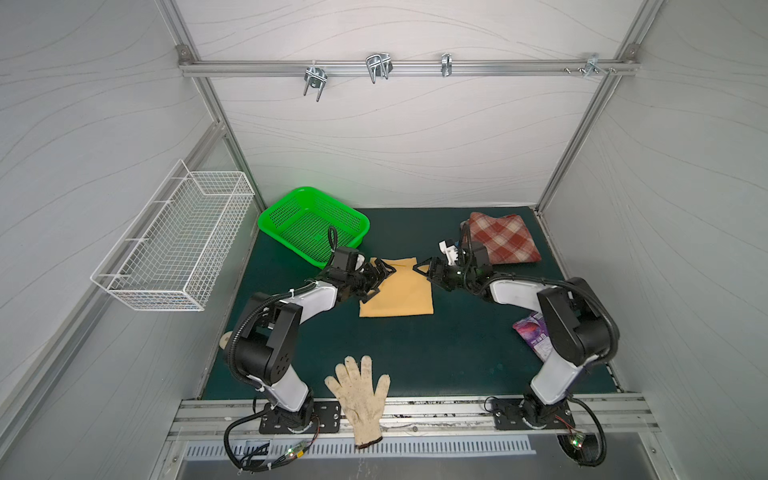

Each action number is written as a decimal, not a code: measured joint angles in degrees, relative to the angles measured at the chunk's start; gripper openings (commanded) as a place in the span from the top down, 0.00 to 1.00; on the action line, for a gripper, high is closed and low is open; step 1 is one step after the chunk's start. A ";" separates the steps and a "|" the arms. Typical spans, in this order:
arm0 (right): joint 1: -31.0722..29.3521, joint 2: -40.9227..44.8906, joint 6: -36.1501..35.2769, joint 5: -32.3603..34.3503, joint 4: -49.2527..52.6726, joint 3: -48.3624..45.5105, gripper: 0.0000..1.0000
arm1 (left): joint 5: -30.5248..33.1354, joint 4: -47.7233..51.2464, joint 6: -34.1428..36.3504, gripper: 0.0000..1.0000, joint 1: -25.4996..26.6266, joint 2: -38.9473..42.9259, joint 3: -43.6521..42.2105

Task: Fold and stack the skirts
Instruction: 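Smooth the folded yellow skirt's far edge with both grippers, then release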

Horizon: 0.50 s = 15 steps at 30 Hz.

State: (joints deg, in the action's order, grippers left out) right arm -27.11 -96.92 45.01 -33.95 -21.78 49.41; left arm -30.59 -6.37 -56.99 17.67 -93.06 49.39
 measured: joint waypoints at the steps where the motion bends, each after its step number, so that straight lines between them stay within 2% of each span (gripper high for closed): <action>1: -0.79 1.64 -0.07 0.31 0.00 -0.37 0.01 | -0.07 0.46 0.22 0.01 0.00 0.02 1.44; 8: -7.08 3.98 -1.14 2.14 -0.44 -2.69 0.01 | -0.57 2.60 1.79 0.01 -0.61 -2.73 7.98; 15: -9.77 -3.56 -0.85 3.67 -4.42 -6.75 0.01 | -1.73 2.60 2.43 0.01 -4.33 -11.50 8.79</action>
State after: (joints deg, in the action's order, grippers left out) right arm -36.88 -100.49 44.16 -30.28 -26.20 42.65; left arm -32.32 -3.77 -54.57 13.34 -104.55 58.17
